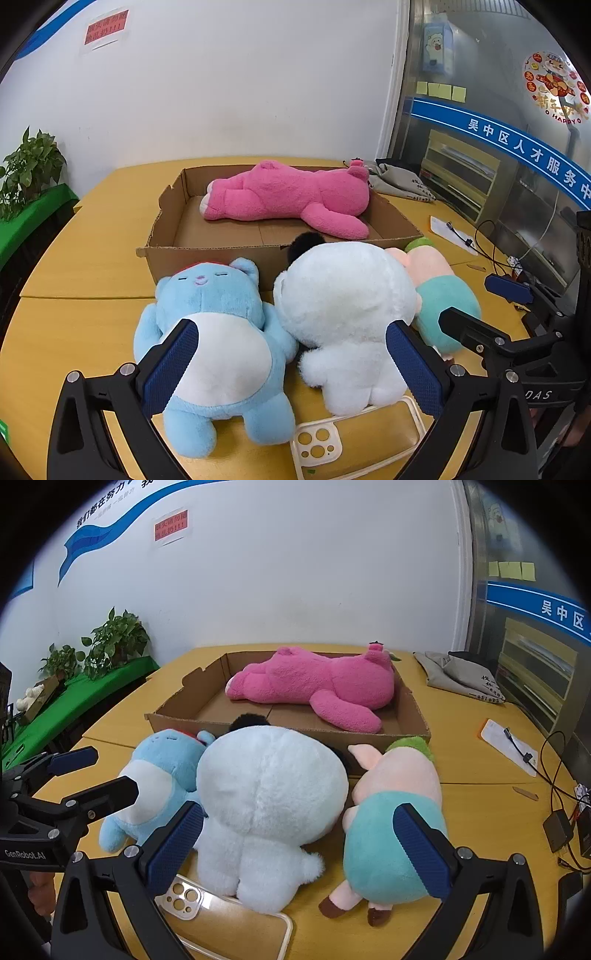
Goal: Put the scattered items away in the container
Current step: 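Move both grippers back toward the light blue bear with red headband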
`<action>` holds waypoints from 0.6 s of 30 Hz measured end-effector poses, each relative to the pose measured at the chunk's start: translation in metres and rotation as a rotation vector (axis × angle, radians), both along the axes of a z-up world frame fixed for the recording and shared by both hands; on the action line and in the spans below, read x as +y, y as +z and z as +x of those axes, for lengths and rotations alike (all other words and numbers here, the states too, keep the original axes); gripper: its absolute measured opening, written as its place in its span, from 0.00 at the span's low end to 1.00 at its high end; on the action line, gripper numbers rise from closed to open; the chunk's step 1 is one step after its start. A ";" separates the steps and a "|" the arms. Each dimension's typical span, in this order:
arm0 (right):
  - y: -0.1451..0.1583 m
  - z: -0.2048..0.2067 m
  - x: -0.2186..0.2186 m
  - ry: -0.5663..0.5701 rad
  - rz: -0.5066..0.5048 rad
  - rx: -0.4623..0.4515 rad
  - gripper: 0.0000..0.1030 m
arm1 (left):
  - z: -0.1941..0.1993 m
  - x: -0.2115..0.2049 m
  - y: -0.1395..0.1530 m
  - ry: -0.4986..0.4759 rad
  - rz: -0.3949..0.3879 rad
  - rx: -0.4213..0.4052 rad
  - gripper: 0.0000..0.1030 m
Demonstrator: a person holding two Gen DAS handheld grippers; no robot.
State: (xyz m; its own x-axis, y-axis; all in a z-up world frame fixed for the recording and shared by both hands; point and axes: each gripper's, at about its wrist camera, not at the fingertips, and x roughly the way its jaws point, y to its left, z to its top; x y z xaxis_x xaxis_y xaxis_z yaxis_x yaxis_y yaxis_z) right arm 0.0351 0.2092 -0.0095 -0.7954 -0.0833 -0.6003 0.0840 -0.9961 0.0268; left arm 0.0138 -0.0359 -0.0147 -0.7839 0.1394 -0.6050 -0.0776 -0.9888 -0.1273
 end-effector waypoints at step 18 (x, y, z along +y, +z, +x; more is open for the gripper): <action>-0.012 0.002 0.001 0.007 -0.013 -0.032 1.00 | -0.001 0.000 -0.010 -0.006 0.007 -0.026 1.00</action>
State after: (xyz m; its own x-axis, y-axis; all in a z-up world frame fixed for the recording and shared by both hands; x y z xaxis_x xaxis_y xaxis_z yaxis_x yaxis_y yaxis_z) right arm 0.0369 0.2103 -0.0214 -0.7750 -0.0968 -0.6245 0.0897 -0.9950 0.0429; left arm 0.0126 -0.0359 -0.0244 -0.7672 0.1488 -0.6239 -0.0806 -0.9874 -0.1363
